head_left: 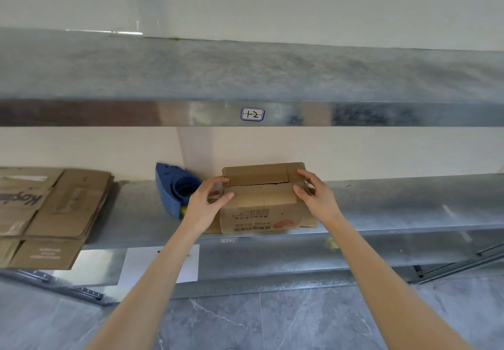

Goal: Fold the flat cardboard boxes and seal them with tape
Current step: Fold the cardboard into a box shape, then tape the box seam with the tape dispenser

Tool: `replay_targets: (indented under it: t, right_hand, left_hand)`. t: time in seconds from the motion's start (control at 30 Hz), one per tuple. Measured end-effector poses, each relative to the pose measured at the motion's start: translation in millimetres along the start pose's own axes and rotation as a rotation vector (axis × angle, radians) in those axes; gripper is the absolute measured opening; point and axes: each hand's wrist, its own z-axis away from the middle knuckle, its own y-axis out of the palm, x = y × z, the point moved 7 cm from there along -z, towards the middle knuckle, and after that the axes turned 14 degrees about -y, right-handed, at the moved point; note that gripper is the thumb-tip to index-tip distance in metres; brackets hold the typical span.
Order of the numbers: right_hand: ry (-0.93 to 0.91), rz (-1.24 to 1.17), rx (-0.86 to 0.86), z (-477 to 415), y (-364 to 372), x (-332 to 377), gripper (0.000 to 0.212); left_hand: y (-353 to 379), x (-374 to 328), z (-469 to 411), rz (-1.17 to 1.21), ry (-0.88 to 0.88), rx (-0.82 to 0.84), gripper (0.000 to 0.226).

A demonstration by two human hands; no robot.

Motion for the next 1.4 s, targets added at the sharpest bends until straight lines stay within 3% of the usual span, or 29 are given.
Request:
replay_targets:
  t: [0.3,0.6,0.93,1.13,1.3,1.4]
  right_hand:
    - [-0.02,0.033,0.071,0.8,4.1,-4.6,0.047]
    - [-0.304,0.702,0.282,-22.4,-5.6,29.0,0.038]
    - [-0.334,0.667,0.185,-31.3,41.3,94.8,0.03]
    - [-0.521,0.458,0.284,-32.9,149.1,156.2,0.028]
    - [-0.279,0.38,0.472,-39.9,248.4,137.1,0.044]
    - [-0.152,0.365,0.498,-41.5,283.2,118.5,0.062]
  left_hand:
    - [-2.8,1.5,-2.0,-0.011,-0.028,-0.026,0.033]
    - [-8.0,-22.0,14.8,-0.35,0.116,-0.165,0.038]
    - [-72.9,-8.6,35.8,-0.65,0.103,-0.391,0.05]
    - [-121.6,28.6,31.6,-0.795,0.093,-0.38,0.059]
    - [-165.6,66.0,21.8,-0.878,0.105,-0.314,0.061]
    - [-186.1,86.5,14.7,-0.897,0.109,-0.27,0.061]
